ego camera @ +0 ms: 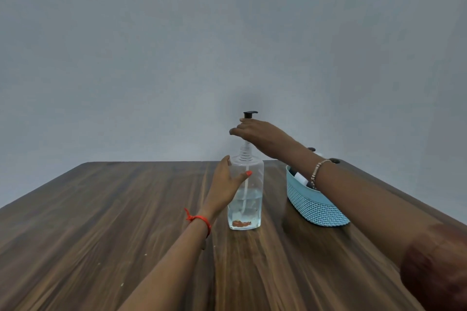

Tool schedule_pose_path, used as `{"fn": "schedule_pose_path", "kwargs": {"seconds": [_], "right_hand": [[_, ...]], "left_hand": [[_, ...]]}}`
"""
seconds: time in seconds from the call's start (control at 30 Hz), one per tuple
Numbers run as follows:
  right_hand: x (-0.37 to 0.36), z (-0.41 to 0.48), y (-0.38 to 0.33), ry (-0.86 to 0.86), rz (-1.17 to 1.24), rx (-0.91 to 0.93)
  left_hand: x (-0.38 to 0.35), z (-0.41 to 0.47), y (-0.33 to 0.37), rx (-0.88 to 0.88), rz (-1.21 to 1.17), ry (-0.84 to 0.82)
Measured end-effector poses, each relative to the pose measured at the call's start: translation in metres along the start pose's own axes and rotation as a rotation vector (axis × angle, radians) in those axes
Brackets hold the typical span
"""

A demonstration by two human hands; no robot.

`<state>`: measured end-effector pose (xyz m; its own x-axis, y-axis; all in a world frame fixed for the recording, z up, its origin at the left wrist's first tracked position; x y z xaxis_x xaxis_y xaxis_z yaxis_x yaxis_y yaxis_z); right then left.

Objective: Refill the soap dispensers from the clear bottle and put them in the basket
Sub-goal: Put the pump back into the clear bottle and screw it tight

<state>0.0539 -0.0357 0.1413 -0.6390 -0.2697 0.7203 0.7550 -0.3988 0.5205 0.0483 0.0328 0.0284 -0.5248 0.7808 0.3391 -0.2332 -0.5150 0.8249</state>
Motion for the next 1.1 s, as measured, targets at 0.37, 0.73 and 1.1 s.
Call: {"fn": "schedule_pose_path", "kwargs": {"seconds": [0.37, 0.73, 1.1], "right_hand": [[-0.021, -0.026, -0.002, 0.161, 0.597, -0.155], [-0.063, -0.040, 0.040, 0.276, 1.510, -0.823], [-0.068, -0.064, 0.047, 0.497, 1.457, -1.043]], "left_hand": [[-0.001, -0.001, -0.003, 0.007, -0.035, -0.016], [-0.002, -0.002, 0.000, -0.023, -0.124, -0.046], [-0.005, -0.002, 0.003, -0.044, -0.111, -0.090]]}}
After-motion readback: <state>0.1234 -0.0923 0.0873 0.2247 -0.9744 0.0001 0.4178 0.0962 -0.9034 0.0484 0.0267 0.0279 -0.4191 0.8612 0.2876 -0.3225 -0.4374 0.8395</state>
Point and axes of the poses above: each hand's wrist, its own z-axis towards the middle knuckle, its own x-axis out of the back of the hand, y = z × x, the point moved 8 cm from there along z, towards the middle knuckle, and after that the axes turned 1 degree about z, right-handed, at the moved point
